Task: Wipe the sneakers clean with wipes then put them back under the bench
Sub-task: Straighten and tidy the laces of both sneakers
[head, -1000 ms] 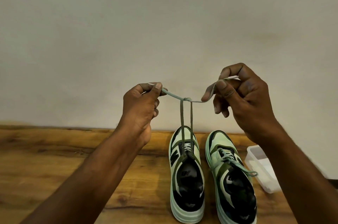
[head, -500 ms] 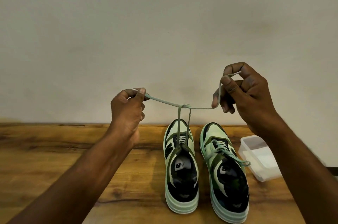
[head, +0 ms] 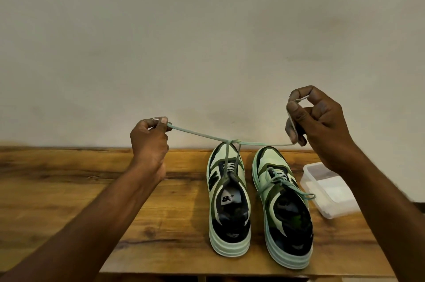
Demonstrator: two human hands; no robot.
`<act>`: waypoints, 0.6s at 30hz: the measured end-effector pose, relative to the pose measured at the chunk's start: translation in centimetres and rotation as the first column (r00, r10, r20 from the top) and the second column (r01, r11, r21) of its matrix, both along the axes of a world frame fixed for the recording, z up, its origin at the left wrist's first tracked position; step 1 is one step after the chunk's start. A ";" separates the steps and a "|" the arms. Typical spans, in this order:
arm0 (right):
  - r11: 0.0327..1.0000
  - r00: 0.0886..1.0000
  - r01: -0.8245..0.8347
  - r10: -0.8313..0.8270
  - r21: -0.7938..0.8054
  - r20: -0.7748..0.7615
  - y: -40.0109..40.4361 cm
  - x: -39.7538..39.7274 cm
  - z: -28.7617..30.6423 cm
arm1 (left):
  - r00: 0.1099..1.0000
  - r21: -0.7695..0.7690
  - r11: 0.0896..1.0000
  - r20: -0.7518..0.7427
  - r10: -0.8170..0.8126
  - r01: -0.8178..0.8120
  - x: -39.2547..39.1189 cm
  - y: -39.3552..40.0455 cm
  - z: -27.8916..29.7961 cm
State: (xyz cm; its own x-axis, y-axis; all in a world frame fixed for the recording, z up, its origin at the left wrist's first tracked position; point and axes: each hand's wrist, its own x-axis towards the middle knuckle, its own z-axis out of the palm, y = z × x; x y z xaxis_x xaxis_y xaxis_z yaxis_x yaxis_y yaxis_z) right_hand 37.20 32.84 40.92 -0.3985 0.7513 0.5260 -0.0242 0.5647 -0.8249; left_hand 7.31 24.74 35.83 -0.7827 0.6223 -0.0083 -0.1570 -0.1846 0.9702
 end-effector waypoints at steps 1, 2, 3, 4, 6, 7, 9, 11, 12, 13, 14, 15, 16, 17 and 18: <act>1.000 1.000 0.016 -0.016 -0.005 0.011 0.1 0.2 -0.3 | 1.000 -0.007 1.000 -0.001 0.016 -0.016 -0.3 0.1 -0.3; 0.999 0.999 0.032 -0.032 -0.011 0.019 0.3 0.4 -0.5 | 1.000 -0.012 0.999 -0.002 0.031 -0.031 -0.6 0.3 -0.6; 0.999 0.999 0.044 -0.044 -0.018 0.023 0.4 0.5 -0.8 | 0.999 -0.014 0.999 -0.003 0.044 -0.044 -0.9 0.5 -0.9; 0.998 0.998 0.050 -0.049 -0.029 0.025 0.6 0.6 -1.0 | 0.998 -0.017 0.998 -0.005 0.060 -0.060 -1.1 0.6 -1.3; 0.998 0.999 0.043 -0.042 -0.046 0.026 0.8 0.8 -1.3 | 0.994 -0.012 0.994 -0.008 0.106 -0.106 -1.8 0.9 -1.9; 0.998 0.999 0.041 -0.040 -0.052 0.028 0.9 0.8 -1.5 | 0.991 -0.010 0.991 -0.009 0.133 -0.133 -2.1 1.0 -2.2; 0.997 0.998 0.050 -0.049 -0.064 0.031 0.9 1.0 -1.6 | 0.983 -0.007 0.983 -0.008 0.183 -0.183 -2.6 1.2 -2.7; 0.995 0.998 0.063 -0.061 -0.074 0.029 1.1 1.1 -1.8 | 0.976 -0.008 0.976 -0.008 0.217 -0.217 -2.9 1.2 -3.2; 0.995 0.998 0.066 -0.064 -0.081 0.026 1.2 1.1 -1.9 | 0.974 -0.012 0.974 -0.009 0.225 -0.225 -3.0 1.2 -3.4; 0.994 0.998 0.065 -0.064 -0.089 0.018 1.3 1.2 -2.1 | 0.973 -0.018 0.973 -0.011 0.229 -0.229 -3.1 1.2 -3.6; 0.993 0.998 0.059 -0.059 -0.098 0.005 1.5 1.3 -2.2 | 0.973 -0.025 0.973 -0.016 0.229 -0.230 -3.2 1.2 -3.8; 0.993 0.999 0.051 -0.053 -0.111 -0.015 1.6 1.3 -2.3 | 0.973 -0.035 0.973 -0.021 0.229 -0.230 -3.3 1.1 -4.0; 0.991 0.998 0.040 -0.045 -0.125 -0.037 1.7 1.4 -2.4 | 0.972 -0.046 0.971 -0.025 0.233 -0.234 -3.5 1.1 -4.2; 0.989 0.998 0.029 -0.037 -0.142 -0.058 1.8 1.6 -2.6 | 0.970 -0.060 0.968 -0.031 0.241 -0.242 -3.8 1.0 -4.4; 0.987 0.997 0.020 -0.032 -0.160 -0.074 1.9 1.7 -2.7 | 0.968 -0.076 0.965 -0.038 0.250 -0.252 -4.1 0.9 -4.7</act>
